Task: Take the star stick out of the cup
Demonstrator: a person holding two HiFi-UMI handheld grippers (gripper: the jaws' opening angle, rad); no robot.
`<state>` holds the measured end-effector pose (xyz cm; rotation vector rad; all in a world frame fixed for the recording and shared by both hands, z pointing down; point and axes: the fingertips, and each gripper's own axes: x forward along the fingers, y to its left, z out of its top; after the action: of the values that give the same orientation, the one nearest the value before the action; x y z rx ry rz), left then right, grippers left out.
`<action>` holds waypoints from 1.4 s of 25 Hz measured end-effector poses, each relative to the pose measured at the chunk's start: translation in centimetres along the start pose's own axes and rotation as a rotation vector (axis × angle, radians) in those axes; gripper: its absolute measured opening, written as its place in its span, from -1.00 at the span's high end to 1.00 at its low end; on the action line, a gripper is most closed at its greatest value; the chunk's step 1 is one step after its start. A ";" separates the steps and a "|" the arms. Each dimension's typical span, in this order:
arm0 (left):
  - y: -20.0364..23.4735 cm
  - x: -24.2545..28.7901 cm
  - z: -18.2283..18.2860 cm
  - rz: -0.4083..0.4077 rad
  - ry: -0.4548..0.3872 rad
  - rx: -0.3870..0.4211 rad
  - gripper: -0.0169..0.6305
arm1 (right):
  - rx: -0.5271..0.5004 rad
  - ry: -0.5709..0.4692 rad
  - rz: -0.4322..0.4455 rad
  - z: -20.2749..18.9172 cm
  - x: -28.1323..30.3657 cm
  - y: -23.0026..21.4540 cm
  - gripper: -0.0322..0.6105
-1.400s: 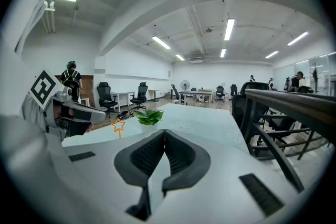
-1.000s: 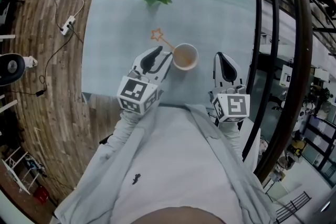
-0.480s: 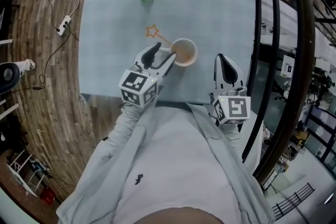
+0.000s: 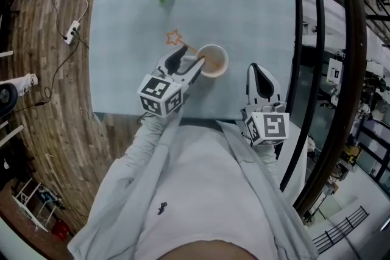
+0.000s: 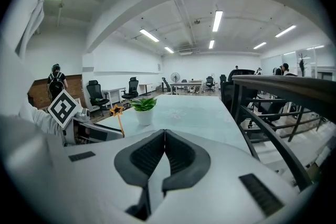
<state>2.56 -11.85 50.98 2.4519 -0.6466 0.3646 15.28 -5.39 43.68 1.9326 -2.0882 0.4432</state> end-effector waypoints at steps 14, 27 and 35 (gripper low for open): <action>-0.4 0.9 0.0 -0.019 0.000 0.021 0.23 | 0.005 0.020 -0.014 -0.7 -0.2 0.2 0.85; -0.4 0.9 0.1 -0.010 -0.008 0.043 0.58 | 0.001 0.020 -0.007 -0.8 0.0 0.6 0.85; -0.7 0.8 0.1 -0.004 -0.022 0.041 0.80 | 0.000 0.018 -0.008 -0.7 -0.2 0.5 0.85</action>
<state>3.63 -11.78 50.89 2.4991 -0.6492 0.3529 14.84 -4.85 44.24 1.9292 -2.0684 0.4579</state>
